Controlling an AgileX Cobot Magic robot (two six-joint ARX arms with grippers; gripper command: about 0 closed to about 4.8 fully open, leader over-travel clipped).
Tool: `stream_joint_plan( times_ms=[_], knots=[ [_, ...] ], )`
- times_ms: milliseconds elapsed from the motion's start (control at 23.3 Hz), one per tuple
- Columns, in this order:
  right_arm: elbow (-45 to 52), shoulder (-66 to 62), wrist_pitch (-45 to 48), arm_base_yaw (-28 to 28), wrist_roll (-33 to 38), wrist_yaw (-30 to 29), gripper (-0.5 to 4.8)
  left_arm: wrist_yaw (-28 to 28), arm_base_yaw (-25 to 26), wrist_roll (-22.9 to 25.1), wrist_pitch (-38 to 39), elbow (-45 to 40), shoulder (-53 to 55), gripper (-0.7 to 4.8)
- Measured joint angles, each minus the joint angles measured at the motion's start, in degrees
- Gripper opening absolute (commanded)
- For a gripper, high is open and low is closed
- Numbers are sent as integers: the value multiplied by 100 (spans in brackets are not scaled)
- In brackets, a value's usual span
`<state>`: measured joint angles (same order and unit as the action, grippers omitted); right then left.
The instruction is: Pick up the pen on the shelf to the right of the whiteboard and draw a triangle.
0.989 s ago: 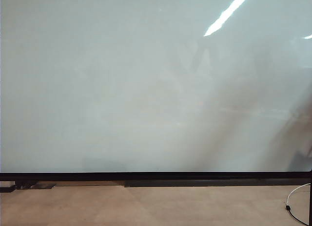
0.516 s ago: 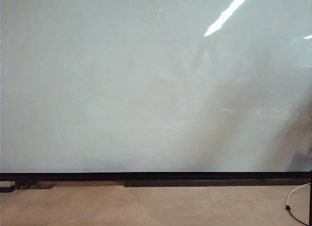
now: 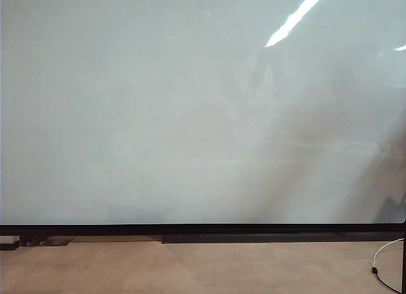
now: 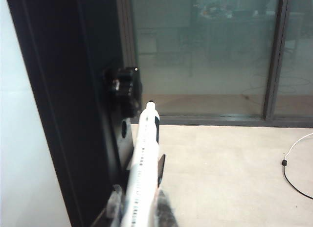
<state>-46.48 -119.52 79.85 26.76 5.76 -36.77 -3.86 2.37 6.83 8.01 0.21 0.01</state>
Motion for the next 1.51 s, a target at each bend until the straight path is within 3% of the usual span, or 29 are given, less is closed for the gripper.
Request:
stream_joint_plan(
  times_ms=[215,731,1032,1376,1505],
  knots=[
    [9,37,9,133,-2,-85,16,2,0,0,0,0,0,-5],
    [11,1047,-63,1145,304,-341,-5,0,0,0,0,0,0,-5],
    [1139,3451,-935,1261,319,739,-6,2,0,0,0,0,0,-5],
    [1622,7049,-4988,1185,199,1147,-5,2,0,0,0,0,0,-5],
    [1617,8264,-6441,675,120,868,-5,0,0,0,0,0,0,-5]
  ],
)
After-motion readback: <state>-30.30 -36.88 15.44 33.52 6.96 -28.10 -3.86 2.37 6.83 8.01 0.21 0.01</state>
